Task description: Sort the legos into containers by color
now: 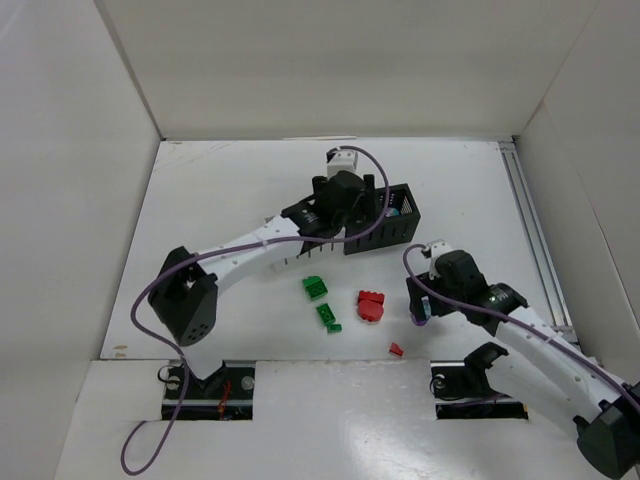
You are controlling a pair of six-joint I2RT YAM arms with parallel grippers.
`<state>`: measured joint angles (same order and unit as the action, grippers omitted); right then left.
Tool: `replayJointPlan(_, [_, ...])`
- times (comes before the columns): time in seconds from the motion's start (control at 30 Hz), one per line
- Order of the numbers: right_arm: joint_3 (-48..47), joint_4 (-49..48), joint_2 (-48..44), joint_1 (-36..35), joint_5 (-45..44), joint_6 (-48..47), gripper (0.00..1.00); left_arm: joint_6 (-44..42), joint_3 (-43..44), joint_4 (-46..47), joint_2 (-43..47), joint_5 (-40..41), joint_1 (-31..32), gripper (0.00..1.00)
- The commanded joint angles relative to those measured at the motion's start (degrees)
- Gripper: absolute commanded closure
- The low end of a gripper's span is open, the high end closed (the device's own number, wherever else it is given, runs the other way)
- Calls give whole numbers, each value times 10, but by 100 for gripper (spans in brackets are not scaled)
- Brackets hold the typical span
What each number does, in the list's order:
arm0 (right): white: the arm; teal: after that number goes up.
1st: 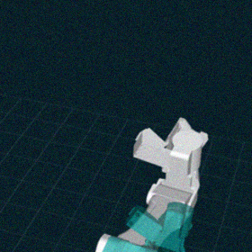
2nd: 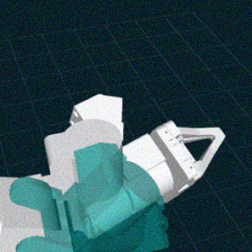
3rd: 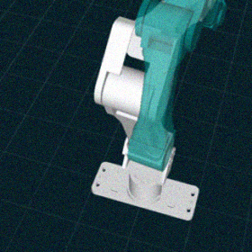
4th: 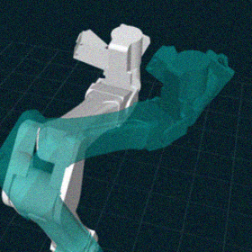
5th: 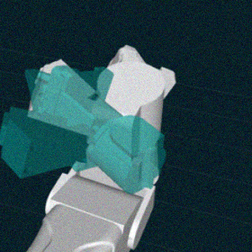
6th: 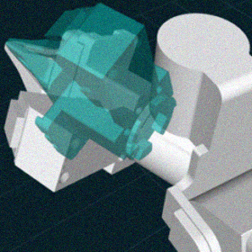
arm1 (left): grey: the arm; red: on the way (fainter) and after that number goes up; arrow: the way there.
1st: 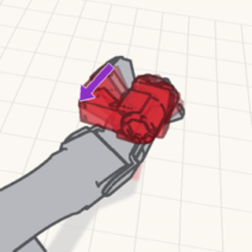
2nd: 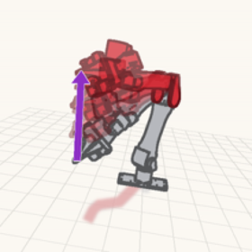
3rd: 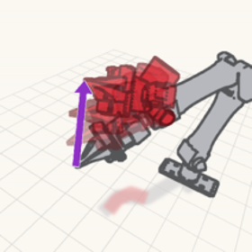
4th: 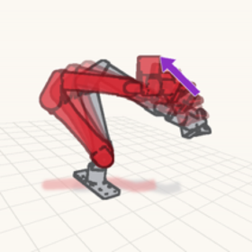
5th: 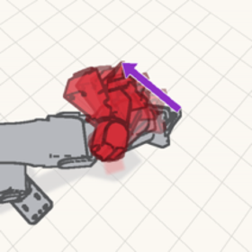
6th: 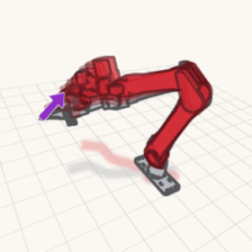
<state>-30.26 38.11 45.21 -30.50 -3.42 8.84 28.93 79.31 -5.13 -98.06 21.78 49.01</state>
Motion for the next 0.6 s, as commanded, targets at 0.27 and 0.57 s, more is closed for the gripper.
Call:
replayJointPlan(0.27, [79,-87,0,-32,-22,149,10,-14,-135,43,215,-15,29,0])
replayJointPlan(0.57, [97,-145,34,-42,-75,185,27,46,-280,49,328,-69,40,0])
